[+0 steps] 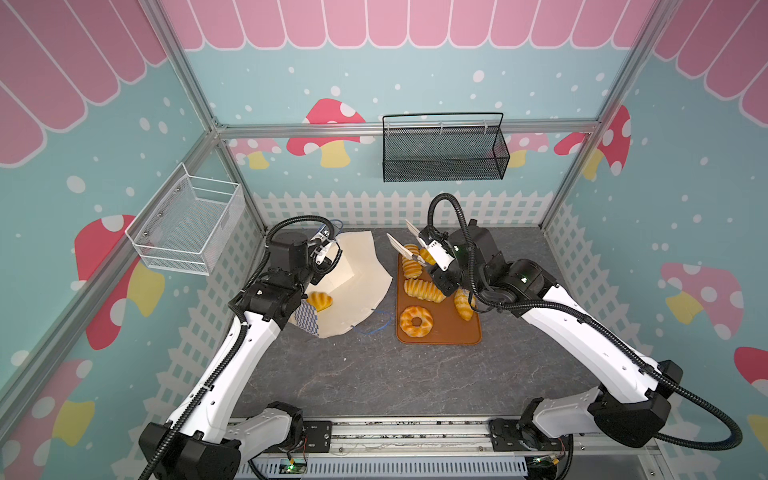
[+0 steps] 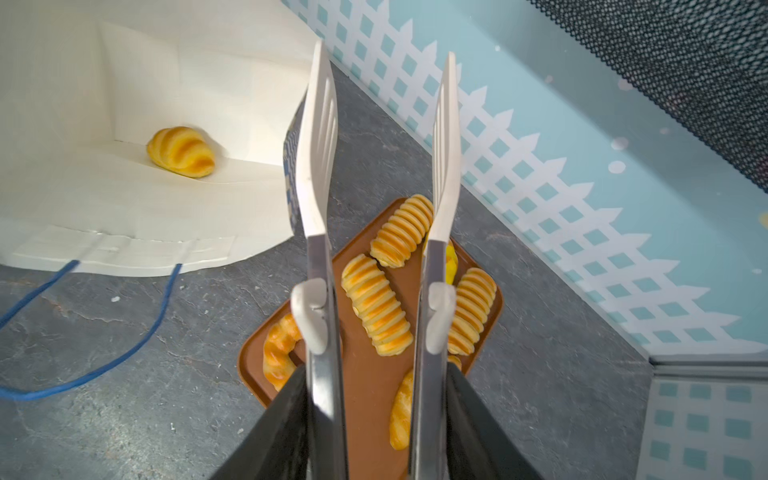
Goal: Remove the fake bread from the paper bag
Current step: 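Move the open tongs back into the bag toward the small yellow bun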
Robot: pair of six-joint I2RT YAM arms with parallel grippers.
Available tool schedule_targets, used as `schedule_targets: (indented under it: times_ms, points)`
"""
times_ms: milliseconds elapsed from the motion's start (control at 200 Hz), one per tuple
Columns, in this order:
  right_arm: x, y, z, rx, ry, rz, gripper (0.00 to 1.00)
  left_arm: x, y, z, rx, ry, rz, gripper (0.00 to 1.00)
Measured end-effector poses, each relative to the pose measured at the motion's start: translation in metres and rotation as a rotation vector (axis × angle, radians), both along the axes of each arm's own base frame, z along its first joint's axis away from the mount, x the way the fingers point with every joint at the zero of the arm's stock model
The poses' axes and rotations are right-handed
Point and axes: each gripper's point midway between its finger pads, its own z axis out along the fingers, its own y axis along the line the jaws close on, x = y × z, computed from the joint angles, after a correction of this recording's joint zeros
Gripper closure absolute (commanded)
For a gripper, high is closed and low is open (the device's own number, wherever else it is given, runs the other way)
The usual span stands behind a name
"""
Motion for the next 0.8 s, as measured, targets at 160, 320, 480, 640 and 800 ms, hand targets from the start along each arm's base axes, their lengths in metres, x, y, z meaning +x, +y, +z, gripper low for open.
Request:
schedule_targets:
  times_ms: [160,320,480,640,800]
  points:
    - [-0.006,0.016,-0.003,0.034,0.006,0.065,0.54,0.001,-0.007,-0.006,0.014,-0.004,-0.029,1.0]
    - [-0.03,0.043,-0.028,0.012,0.036,0.17,0.54,-0.013,-0.012,-0.033,0.001,0.021,-0.066,1.0]
    - [-0.065,0.067,-0.056,-0.023,0.061,0.313,0.54,-0.027,-0.013,-0.038,-0.035,0.0,-0.086,1.0]
    - [-0.079,0.08,-0.072,-0.032,0.08,0.39,0.55,-0.027,-0.016,-0.028,-0.083,-0.034,-0.092,1.0]
    - [-0.077,0.093,-0.089,-0.043,0.106,0.411,0.55,-0.027,-0.021,-0.025,-0.111,-0.043,-0.11,1.0]
